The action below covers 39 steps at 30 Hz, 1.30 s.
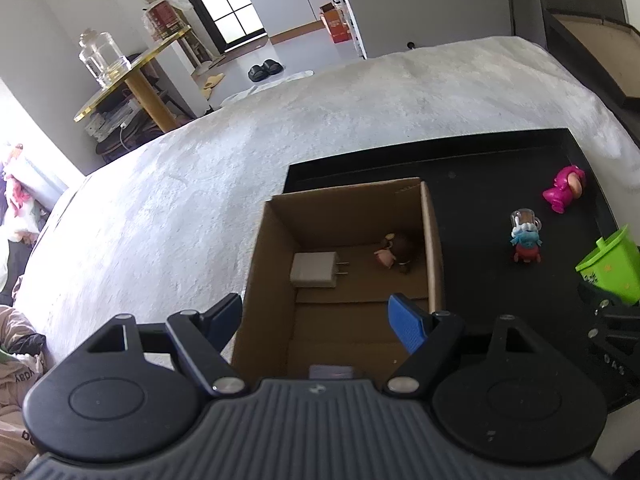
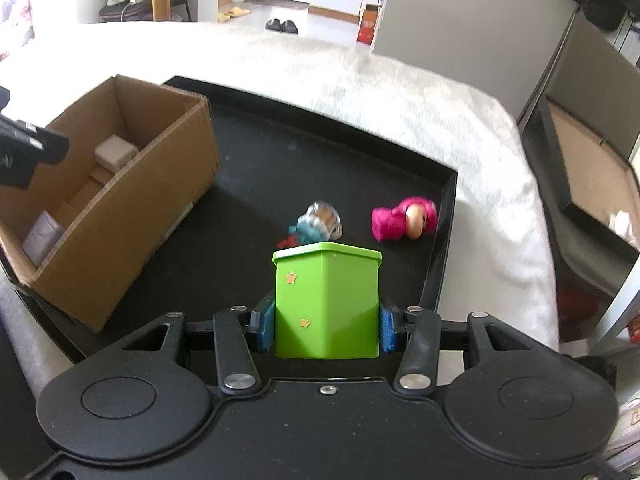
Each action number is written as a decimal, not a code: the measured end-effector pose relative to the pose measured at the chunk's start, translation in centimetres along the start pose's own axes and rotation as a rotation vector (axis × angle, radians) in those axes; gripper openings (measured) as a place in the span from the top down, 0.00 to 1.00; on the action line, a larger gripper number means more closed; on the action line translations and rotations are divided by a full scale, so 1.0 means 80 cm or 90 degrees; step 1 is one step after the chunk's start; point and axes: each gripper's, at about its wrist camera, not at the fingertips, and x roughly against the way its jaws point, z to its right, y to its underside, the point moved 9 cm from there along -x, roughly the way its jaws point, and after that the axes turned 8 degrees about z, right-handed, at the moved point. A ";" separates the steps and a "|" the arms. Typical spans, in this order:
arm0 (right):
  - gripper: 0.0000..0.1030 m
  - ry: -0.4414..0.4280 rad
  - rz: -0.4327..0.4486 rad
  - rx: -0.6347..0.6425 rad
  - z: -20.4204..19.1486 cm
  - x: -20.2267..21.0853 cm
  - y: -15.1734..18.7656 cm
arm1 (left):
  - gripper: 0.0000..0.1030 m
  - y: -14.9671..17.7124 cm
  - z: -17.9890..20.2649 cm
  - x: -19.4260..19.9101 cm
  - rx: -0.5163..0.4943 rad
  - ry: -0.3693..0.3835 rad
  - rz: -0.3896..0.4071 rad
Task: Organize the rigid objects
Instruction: 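Lift the green cup with the right gripper and carry it over the box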
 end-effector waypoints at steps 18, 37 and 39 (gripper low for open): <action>0.55 0.018 0.037 0.033 -0.041 0.033 -0.052 | 0.23 0.015 -0.070 0.003 0.086 0.017 0.002; 0.54 -0.020 0.044 0.057 -0.093 0.023 -0.103 | 0.23 0.041 -0.107 -0.039 0.144 0.032 -0.024; 0.54 -0.023 0.048 0.060 -0.100 0.022 -0.112 | 0.23 0.042 -0.108 -0.043 0.146 0.034 -0.023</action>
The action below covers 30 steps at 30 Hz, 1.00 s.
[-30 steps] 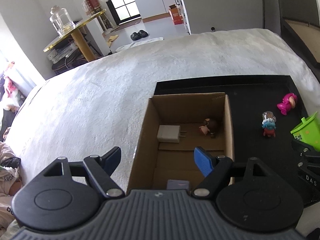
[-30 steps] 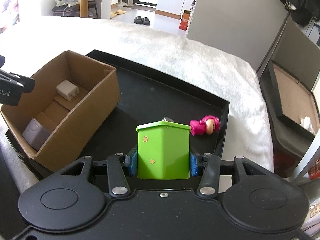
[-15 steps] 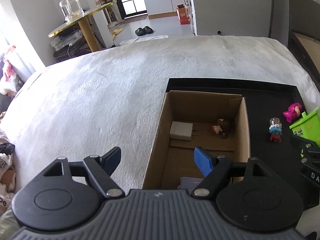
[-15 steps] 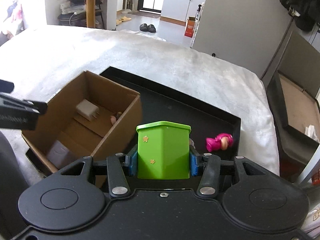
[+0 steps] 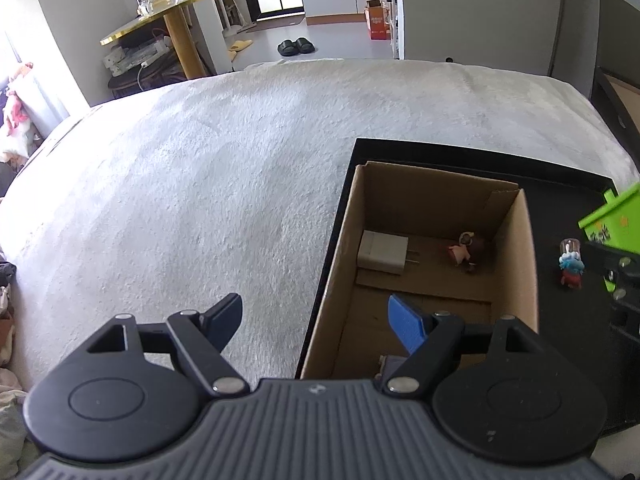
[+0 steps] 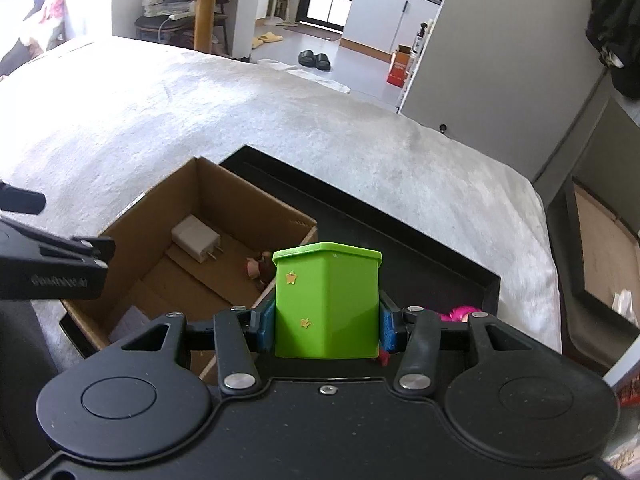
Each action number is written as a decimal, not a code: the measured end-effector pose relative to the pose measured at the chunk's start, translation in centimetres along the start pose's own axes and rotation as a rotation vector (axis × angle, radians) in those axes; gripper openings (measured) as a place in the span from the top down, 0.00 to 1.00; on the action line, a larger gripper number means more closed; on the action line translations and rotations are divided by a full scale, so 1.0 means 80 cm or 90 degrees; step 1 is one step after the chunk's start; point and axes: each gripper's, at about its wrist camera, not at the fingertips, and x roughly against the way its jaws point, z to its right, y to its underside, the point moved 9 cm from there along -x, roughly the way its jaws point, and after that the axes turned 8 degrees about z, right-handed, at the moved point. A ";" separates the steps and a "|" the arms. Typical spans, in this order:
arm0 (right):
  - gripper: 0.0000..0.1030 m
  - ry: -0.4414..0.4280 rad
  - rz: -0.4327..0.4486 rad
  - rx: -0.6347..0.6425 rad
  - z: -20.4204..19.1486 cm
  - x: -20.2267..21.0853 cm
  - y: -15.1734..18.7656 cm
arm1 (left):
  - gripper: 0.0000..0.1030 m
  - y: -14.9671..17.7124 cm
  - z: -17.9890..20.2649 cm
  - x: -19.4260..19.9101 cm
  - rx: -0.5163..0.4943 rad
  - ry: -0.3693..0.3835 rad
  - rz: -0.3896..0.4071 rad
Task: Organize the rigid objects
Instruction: 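Lift the green cup with the right gripper and carry it over the box, then open the right gripper to drop the green cup into the box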
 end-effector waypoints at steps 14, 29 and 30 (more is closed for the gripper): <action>0.54 -0.061 0.009 0.035 -0.053 -0.032 -0.040 | 0.59 0.017 -0.014 -0.038 0.055 0.035 -0.026; 0.54 -0.128 -0.025 0.032 -0.100 -0.059 -0.055 | 0.89 0.033 -0.009 -0.046 0.071 0.079 -0.045; 0.54 -0.136 -0.025 0.024 -0.102 -0.060 -0.056 | 0.89 0.033 -0.010 -0.048 0.072 0.078 -0.046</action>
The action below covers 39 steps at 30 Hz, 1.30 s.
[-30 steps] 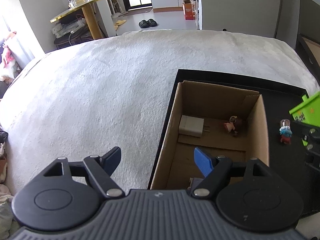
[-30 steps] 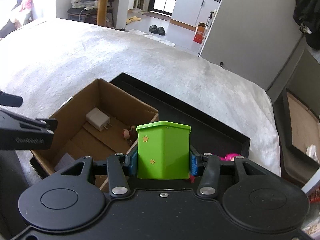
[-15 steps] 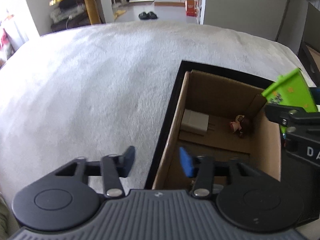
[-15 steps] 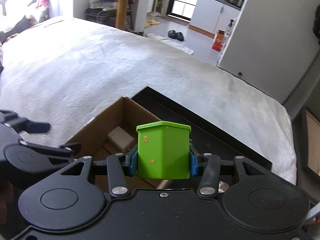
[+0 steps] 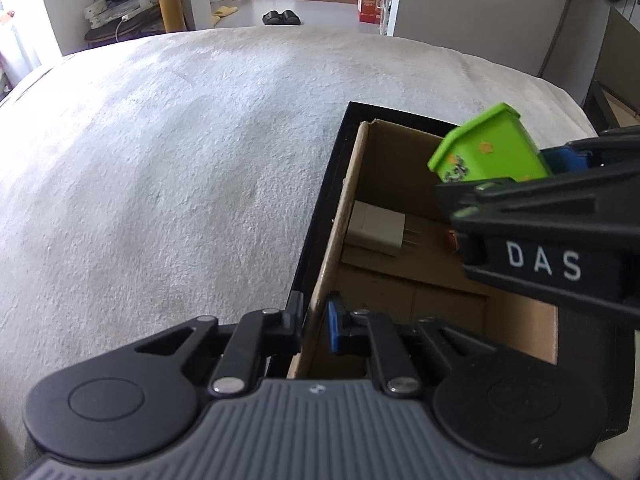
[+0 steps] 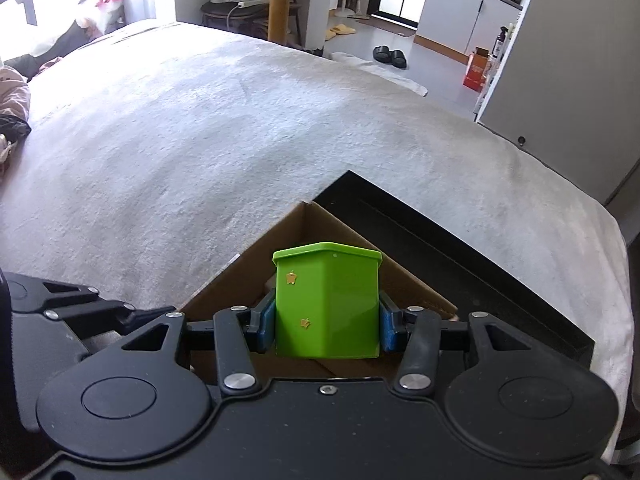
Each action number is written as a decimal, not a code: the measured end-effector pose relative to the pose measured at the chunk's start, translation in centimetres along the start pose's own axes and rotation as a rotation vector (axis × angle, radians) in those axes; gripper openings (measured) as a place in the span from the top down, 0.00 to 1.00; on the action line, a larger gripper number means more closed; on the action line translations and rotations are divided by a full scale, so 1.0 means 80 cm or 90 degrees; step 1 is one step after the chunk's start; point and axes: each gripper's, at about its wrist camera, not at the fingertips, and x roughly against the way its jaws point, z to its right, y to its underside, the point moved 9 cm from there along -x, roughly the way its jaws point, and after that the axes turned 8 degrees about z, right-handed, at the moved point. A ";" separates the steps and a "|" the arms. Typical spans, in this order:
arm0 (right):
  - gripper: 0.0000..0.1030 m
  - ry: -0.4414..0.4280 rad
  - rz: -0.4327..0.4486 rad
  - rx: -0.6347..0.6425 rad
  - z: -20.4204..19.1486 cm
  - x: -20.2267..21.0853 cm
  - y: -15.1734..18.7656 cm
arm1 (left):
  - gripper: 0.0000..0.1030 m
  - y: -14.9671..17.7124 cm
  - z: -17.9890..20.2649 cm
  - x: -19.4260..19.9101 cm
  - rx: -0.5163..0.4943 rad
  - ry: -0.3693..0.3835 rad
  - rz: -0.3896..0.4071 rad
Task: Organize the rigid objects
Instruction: 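Open the right gripper to drop the green cup into the box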
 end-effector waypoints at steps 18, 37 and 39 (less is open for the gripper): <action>0.50 -0.022 0.001 -0.049 0.009 0.029 0.013 | 0.88 0.001 -0.005 -0.008 0.014 0.002 -0.031; 0.44 0.022 0.033 -0.101 0.055 0.094 0.048 | 0.52 -0.008 0.025 0.050 -0.075 -0.037 0.002; 0.43 0.026 0.038 -0.114 0.063 0.098 0.054 | 0.49 -0.011 0.030 0.055 -0.078 -0.042 0.008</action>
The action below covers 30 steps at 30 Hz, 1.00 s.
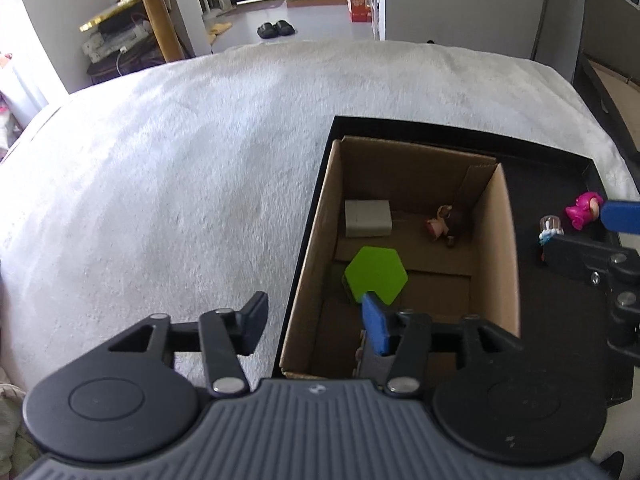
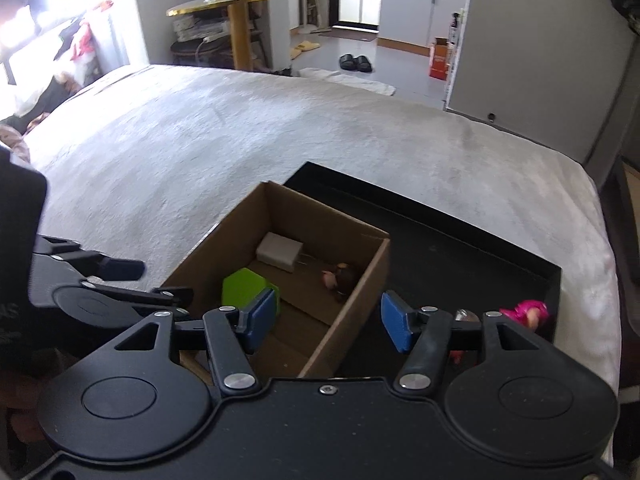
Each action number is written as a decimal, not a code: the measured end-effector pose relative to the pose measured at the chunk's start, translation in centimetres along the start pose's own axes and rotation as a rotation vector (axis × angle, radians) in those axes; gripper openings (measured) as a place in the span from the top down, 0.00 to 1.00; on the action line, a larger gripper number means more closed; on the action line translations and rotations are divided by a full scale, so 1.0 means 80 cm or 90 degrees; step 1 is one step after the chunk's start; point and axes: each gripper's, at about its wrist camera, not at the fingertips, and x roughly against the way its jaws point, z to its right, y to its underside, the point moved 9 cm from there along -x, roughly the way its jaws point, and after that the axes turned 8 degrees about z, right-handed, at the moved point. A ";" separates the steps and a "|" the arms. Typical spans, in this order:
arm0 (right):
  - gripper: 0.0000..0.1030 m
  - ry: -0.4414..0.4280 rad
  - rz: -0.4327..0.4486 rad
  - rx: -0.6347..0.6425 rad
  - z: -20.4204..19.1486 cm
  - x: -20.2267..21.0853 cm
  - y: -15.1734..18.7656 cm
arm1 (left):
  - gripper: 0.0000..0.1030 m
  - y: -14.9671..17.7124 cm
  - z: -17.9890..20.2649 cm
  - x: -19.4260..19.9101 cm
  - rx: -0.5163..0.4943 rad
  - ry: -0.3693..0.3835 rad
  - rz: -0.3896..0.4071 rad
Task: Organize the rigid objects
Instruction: 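Open the right gripper to drop the green cup into the box, then move the right gripper back toward the blue-and-red figurine on the tray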
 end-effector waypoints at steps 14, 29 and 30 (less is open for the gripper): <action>0.41 0.007 0.035 -0.067 0.059 0.021 0.031 | 0.41 -0.002 0.056 0.025 -0.052 -0.019 0.018; 0.35 0.007 0.064 -0.131 0.111 0.022 0.055 | 0.38 -0.008 0.104 0.032 -0.089 -0.043 0.037; 0.35 0.006 0.065 -0.136 0.114 0.022 0.056 | 0.37 -0.007 0.108 0.033 -0.097 -0.044 0.036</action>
